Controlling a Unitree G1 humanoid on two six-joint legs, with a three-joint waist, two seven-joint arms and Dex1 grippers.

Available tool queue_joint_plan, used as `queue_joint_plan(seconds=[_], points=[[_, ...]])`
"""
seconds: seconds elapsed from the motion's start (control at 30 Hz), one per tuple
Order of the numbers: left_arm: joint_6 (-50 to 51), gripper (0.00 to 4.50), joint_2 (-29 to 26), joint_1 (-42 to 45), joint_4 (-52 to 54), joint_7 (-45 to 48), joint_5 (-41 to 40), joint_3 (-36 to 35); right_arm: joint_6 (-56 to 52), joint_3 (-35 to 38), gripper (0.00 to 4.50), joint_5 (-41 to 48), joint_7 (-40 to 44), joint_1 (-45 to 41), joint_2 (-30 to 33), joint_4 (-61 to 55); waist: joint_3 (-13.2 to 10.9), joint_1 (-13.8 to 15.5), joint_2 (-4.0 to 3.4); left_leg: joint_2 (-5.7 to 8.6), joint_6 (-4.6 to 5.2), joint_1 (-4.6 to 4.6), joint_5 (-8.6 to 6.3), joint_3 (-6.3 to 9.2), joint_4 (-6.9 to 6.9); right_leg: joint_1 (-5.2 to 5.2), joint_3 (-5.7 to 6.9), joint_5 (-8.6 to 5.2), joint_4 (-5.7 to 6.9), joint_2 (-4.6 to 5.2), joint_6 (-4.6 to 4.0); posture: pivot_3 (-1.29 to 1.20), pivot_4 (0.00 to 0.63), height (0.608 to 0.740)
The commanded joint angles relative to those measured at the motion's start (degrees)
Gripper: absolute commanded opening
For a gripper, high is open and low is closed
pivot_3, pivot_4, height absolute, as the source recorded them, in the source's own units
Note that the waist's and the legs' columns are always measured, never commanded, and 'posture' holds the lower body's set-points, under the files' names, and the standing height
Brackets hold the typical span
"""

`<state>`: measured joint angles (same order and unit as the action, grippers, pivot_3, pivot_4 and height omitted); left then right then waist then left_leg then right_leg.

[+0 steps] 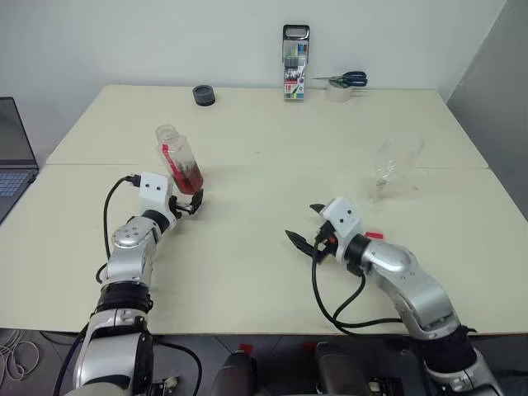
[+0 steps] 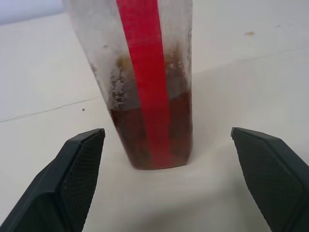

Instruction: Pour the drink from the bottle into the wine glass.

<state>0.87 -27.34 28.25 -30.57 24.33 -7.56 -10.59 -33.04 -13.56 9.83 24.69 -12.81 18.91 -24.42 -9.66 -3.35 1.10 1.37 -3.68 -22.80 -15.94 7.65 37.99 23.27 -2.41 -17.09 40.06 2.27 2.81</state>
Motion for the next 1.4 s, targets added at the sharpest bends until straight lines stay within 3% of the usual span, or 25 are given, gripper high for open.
queue_joint_plan(seconds=[0.03,0.2,0.4,0.63,0.97,1.07,1.4], points=[[0.03,4.48,-1.28,-3.74,8.09,2.03,-0.55,0.15,0.4,3.67,4.5,0.75,-2.0,3.39,-0.25,-6.27,0.0,0.04,0.0,0.0,0.01,0.01,0.0,0.0,0.0,-0.02,0.0,0.0,0.0,0.0,0.0,0.0,0.15,0.74],[6.67,4.48,-1.1,-12.39,23.73,11.81,-5.07,5.1,0.6,13.96,4.5,2.54,-10.31,8.43,-5.63,-8.75,0.0,0.33,0.0,-0.03,0.01,0.0,-0.01,0.0,-0.02,-0.07,-0.04,0.0,-0.04,0.02,0.0,0.0,0.15,0.74],[12.07,4.48,-2.41,-14.1,34.66,22.31,-9.78,10.86,0.43,20.46,4.5,-0.22,-18.5,4.21,-9.13,-1.33,0.01,0.45,-0.02,-0.05,0.11,0.09,-0.06,-0.1,-0.04,-0.11,-0.07,0.0,-0.02,-0.09,0.0,0.0,0.15,0.74],[18.85,4.48,-4.83,-6.76,35.99,31.93,-15.35,12.66,4.94,23.22,4.5,-0.34,-19.69,-3.03,-8.59,12.11,0.01,-0.01,-0.09,-0.09,0.14,0.16,-0.07,-0.41,-0.07,-0.13,-0.1,-0.01,0.01,-0.19,-0.01,0.0,0.15,0.74],[18.13,4.48,-4.57,-3.58,34.2,34.62,-14.81,13.3,16.63,25.05,4.5,-0.85,-19.62,-13.32,-7.54,34.2,0.0,-0.13,-0.11,-0.1,0.14,0.18,-0.07,-0.57,-0.08,-0.13,-0.19,-0.01,-0.01,-0.15,-0.01,0.0,0.15,0.74],[17.41,4.5,-4.4,-3.35,33.26,34.86,-14.5,13.31,20.51,24.78,3.9,-1.13,-18.5,-15.89,-6.54,39.7,0.0,-0.14,-0.11,-0.09,0.13,0.18,-0.07,-0.56,-0.09,-0.12,-0.19,-0.01,0.0,-0.16,-0.01,0.0,0.15,0.74],[18.01,4.5,-5.43,-5.0,34.27,33.72,-15.02,10.86,24.42,20.72,0.4,-2.97,-14.42,-16.78,-5.66,41.02,0.0,-0.41,-0.12,-0.1,0.13,0.17,-0.06,-0.56,-0.08,-0.12,-0.2,-0.01,-0.01,-0.14,-0.01,0.0,0.15,0.74]])
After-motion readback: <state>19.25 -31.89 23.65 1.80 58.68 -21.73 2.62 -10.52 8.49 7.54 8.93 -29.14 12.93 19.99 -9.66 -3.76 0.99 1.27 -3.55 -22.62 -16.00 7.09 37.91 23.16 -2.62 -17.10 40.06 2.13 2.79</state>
